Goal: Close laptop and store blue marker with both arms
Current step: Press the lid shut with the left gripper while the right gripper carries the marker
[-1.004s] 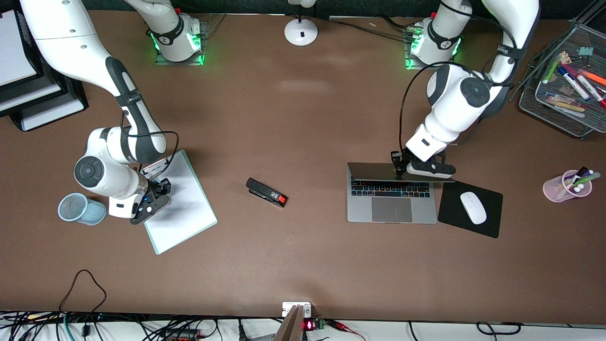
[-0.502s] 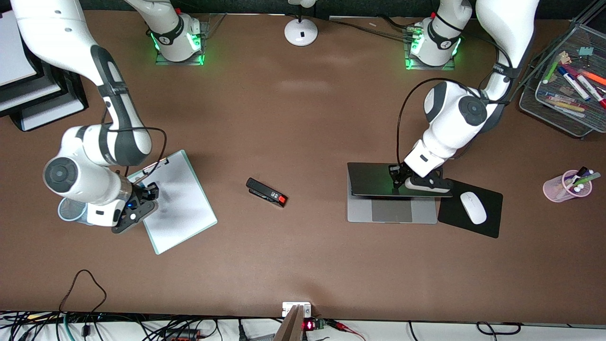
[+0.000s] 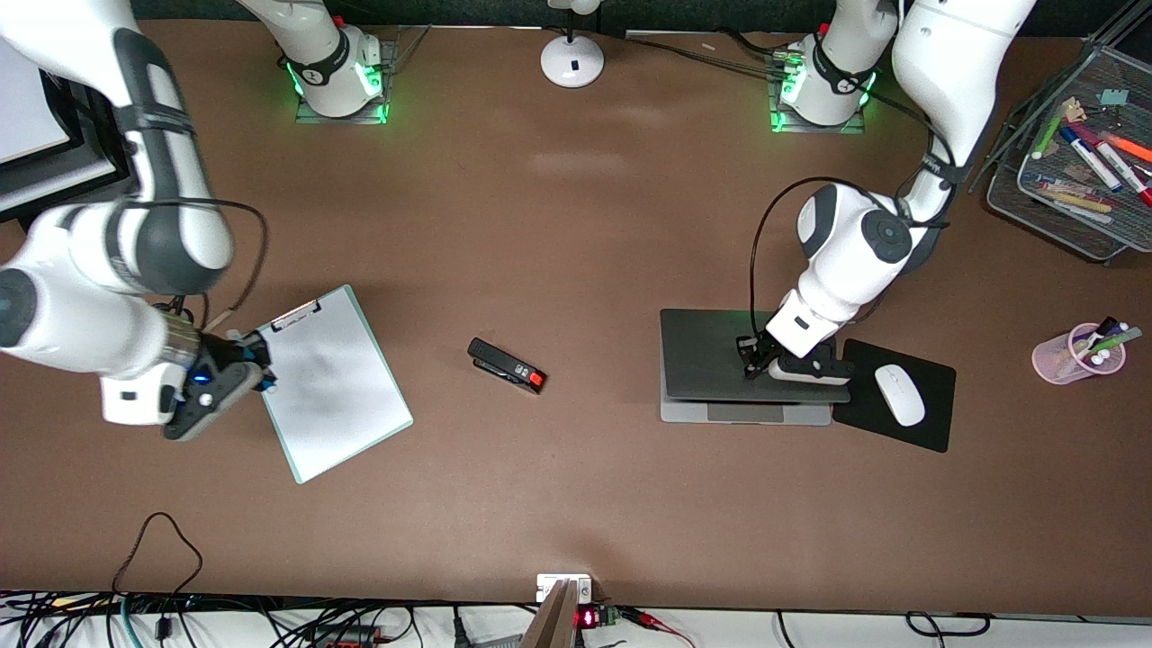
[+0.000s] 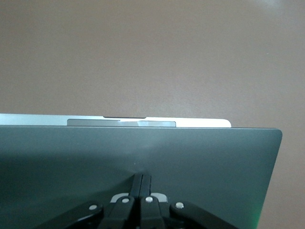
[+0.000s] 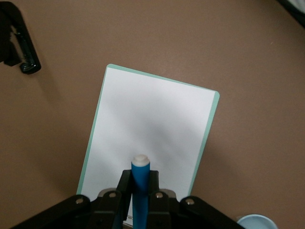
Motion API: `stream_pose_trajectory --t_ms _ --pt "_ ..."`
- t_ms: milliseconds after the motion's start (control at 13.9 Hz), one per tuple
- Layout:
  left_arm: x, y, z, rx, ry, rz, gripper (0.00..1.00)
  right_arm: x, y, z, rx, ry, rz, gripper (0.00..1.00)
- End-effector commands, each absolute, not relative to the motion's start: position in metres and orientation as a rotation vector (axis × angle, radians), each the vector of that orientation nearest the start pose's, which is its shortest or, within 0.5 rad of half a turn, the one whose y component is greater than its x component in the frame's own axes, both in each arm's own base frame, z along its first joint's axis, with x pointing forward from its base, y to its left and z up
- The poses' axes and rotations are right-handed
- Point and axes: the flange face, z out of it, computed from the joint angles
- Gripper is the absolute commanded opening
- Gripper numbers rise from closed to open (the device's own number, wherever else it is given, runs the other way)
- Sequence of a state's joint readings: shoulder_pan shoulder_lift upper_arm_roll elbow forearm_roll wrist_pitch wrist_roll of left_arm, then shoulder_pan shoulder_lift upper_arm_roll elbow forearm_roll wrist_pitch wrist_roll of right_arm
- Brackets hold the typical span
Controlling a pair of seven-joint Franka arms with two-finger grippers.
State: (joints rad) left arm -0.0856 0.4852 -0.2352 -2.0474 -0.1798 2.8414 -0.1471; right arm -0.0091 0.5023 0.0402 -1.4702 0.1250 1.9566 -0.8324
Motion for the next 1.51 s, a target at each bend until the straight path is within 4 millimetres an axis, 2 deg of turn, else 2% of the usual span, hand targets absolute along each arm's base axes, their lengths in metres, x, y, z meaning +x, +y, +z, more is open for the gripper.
stream_pose_trajectory --t_ms 0,72,215,573,860,1004,1219,1434 --pt "0.615 -0.18 0.228 -3.367 -0.043 -0.476 0.0 0.701 -0.009 0.415 -2.618 -1.302 -0.124 0.0" --pt "0.62 -0.178 0.223 -3.367 -0.054 -0.477 0.0 0.7 -0.019 0.424 -2.57 -1.331 -0.14 0.0" --pt "0.628 -0.18 0.216 -3.372 -0.06 -0.478 0.0 0.697 -0.051 0.427 -2.506 -1.348 -0.188 0.0" --pt "0.635 -0.179 0.199 -3.375 -0.076 -0.462 0.0 0.689 -0.125 0.428 -2.329 -1.537 -0.377 0.0" --pt "0.641 -0.179 0.19 -3.378 -0.086 -0.46 0.0 0.682 -0.171 0.421 -2.194 -1.623 -0.557 0.0" --pt "0.64 -0.179 0.187 -3.379 -0.087 -0.452 0.0 0.679 -0.191 0.412 -2.126 -1.646 -0.654 0.0" --pt "0.639 -0.182 0.181 -3.379 -0.085 -0.455 0.0 0.672 -0.22 0.382 -2.025 -1.628 -0.771 0.0" --pt "0.639 -0.181 0.179 -3.377 -0.088 -0.461 0.0 0.67 -0.237 0.356 -1.943 -1.637 -0.871 0.0"
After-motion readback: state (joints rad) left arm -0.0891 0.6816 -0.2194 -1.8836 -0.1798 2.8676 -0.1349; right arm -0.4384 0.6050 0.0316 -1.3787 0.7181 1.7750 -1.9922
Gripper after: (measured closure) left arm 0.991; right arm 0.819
